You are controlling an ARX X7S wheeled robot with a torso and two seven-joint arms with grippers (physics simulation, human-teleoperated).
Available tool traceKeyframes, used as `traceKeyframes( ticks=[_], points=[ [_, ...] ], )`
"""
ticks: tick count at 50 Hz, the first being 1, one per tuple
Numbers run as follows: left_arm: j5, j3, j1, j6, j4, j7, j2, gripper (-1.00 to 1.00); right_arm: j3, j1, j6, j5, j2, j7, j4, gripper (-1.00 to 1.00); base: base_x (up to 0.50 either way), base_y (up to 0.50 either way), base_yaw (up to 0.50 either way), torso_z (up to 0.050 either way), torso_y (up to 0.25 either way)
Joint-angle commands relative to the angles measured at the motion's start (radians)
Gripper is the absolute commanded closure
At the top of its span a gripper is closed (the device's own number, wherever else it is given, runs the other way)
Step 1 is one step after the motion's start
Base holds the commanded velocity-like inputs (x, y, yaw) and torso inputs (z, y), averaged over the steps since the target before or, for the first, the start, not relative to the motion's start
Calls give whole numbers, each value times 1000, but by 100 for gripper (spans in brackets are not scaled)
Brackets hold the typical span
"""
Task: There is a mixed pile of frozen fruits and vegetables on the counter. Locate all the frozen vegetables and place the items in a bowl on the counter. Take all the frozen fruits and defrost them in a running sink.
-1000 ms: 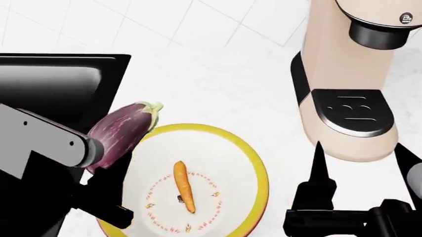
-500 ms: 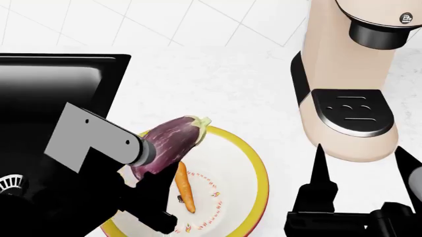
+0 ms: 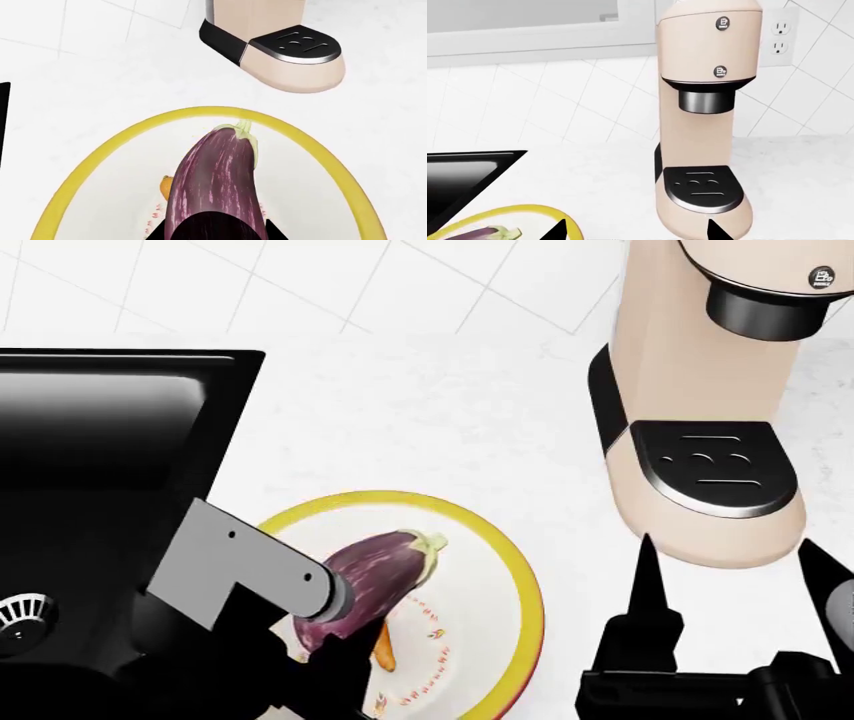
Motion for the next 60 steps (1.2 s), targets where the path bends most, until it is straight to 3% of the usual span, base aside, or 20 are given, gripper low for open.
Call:
traceKeyframes(
  ticks=[1,7,8,27,37,46,51,60],
  points=[
    [23,-11,24,53,-11,40,4,100,27,-6,-4,-19,-23,-31,3,-100,0,0,0,0,0],
    [25,-5,19,58,-16,44,4,100,16,0,-3,-24,-27,-32,5,-100,0,0,0,0,0],
    [22,-7,14,55,-18,41,3,-100,18,-2,-3,-23,-26,-31,5,-100,0,0,0,0,0],
    [-87,-85,-29,27,40,-51,-22,-100,-5,40,7,-10,-18,-16,11,-100,0,0,0,0,0],
    [-188,-216,-43,33,103,-126,-126,-100,13,57,7,-27,13,-20,6,-100,0,0,0,0,0],
    [-182,-374,96,116,257,-170,-265,-100,44,68,-27,-71,16,-46,-4,-100,0,0,0,0,0],
    [-145,-450,189,182,256,-132,-298,-100,45,63,-27,-86,23,-51,-9,-100,0,0,0,0,0],
    [-143,-490,194,194,268,-129,-342,-100,28,67,-16,-98,33,-56,-13,-100,5,71,0,0,0]
  ],
)
